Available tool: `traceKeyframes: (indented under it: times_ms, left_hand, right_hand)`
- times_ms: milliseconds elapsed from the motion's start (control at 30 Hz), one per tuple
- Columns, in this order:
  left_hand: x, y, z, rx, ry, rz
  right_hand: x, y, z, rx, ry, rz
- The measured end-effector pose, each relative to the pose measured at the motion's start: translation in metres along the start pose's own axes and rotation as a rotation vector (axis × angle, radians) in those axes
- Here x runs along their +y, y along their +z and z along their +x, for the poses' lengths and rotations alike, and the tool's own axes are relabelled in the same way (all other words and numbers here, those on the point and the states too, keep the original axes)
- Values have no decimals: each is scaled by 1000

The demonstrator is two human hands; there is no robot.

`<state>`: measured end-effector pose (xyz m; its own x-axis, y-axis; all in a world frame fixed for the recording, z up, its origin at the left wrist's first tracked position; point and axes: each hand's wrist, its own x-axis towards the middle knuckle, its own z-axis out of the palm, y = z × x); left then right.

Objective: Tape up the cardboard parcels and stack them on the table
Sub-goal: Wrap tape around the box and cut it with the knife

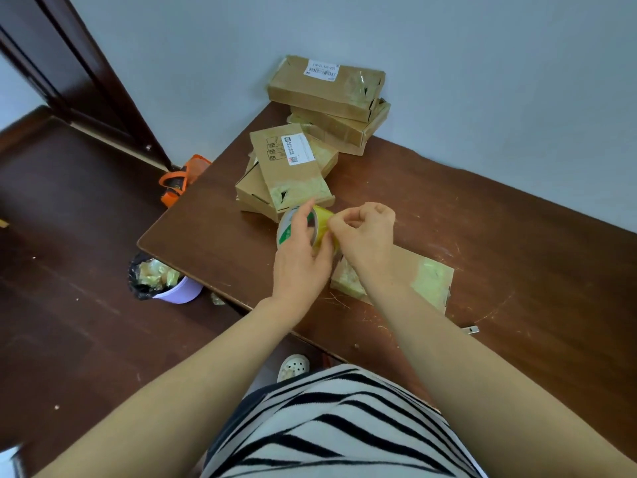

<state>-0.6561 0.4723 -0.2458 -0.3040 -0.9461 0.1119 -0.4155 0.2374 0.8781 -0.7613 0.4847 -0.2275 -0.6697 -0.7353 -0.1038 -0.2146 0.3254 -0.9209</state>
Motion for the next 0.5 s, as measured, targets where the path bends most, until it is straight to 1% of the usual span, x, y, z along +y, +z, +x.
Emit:
traceKeyframes:
  times_ms: [67, 167, 267, 367, 433, 467, 500]
  left_hand:
    - [-6, -8, -3, 40, -12, 6]
    - [-16, -25, -11, 127, -39, 4]
    - [-31, -41, -15, 160, -85, -17]
    - [-50, -54, -14, 186, -164, 23]
    - [-60, -61, -14, 158, -181, 60]
    - [-67, -64, -13, 120, -179, 112]
    - [-75, -65, -11, 60, -170, 214]
  right_hand:
    - [1, 9, 1, -29, 63, 36]
    - [5, 12, 12, -62, 230, 199]
    - [10, 12, 16, -130, 266, 218]
    - [21, 15, 13, -195, 307, 194]
    - [30, 15, 13, -209, 330, 166]
    - [34, 14, 14, -201, 338, 148]
    - [39, 12, 16, -184, 345, 121]
